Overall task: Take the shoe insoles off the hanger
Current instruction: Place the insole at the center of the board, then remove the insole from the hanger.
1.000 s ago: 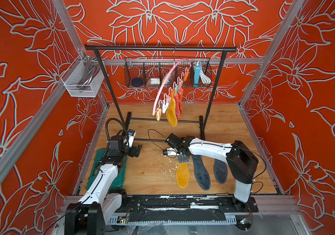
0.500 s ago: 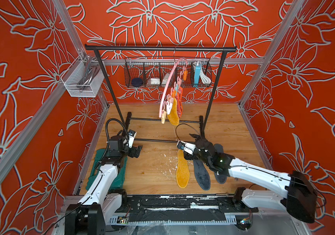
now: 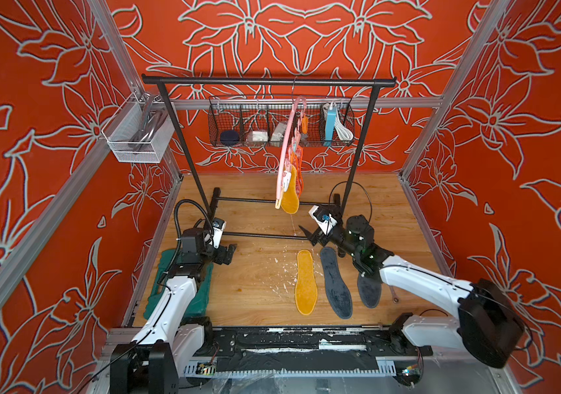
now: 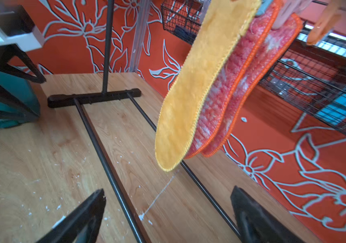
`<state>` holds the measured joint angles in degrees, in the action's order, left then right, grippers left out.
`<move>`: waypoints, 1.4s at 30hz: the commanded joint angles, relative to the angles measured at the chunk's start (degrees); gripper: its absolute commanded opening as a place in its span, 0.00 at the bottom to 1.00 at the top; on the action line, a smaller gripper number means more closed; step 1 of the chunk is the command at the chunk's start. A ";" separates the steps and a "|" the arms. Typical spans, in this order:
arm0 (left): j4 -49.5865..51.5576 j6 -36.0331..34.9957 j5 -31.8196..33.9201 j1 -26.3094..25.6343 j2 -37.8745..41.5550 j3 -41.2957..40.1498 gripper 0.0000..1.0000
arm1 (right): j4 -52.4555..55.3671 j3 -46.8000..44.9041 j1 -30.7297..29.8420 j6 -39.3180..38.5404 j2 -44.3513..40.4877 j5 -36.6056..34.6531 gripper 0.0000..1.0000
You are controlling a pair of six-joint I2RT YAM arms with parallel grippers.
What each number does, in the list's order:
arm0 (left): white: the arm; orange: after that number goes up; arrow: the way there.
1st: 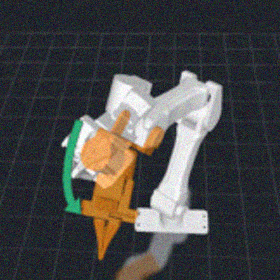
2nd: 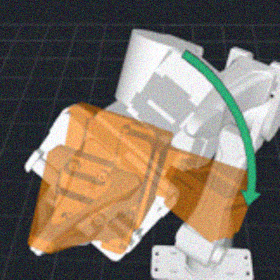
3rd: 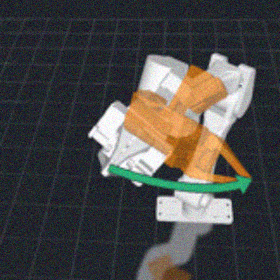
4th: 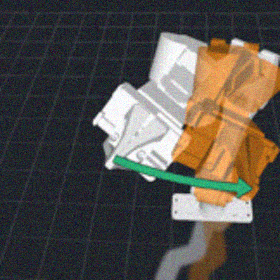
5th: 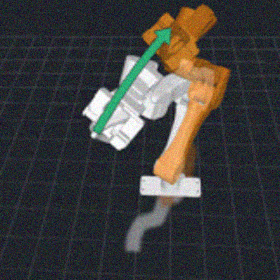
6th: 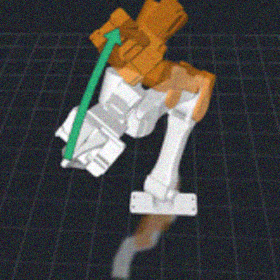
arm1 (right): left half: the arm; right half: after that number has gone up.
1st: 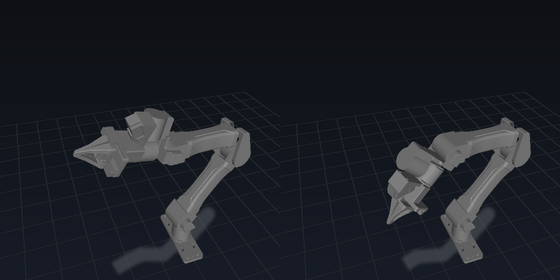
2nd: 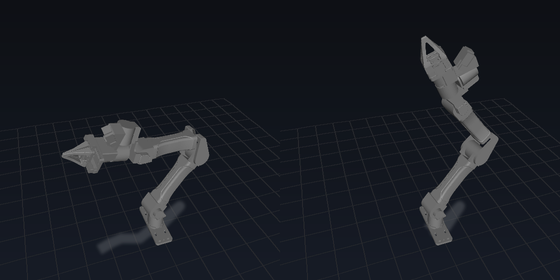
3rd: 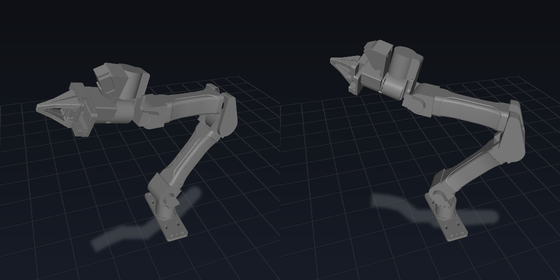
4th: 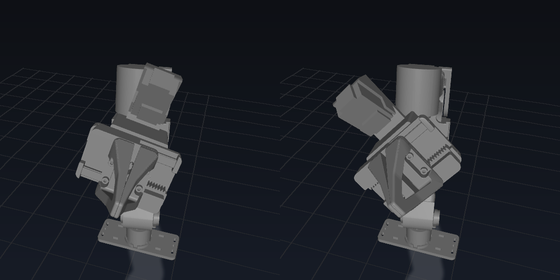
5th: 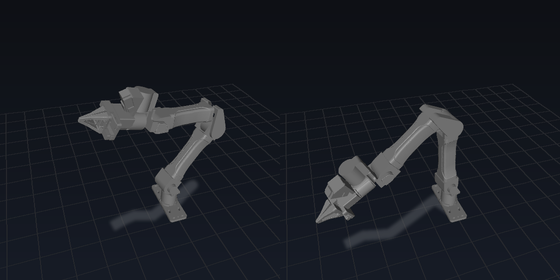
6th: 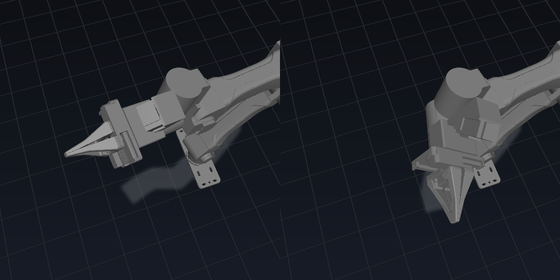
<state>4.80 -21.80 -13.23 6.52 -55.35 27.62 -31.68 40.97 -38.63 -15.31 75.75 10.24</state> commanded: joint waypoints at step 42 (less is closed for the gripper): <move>4.01 -0.56 -13.10 6.59 2.34 0.82 0.98 | -28.13 16.58 3.74 30.97 29.34 25.99 0.01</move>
<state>8.10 -21.71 -25.08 12.82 -53.82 27.79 -55.46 58.87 -34.68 11.81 106.43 34.09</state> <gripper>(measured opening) 0.983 0.053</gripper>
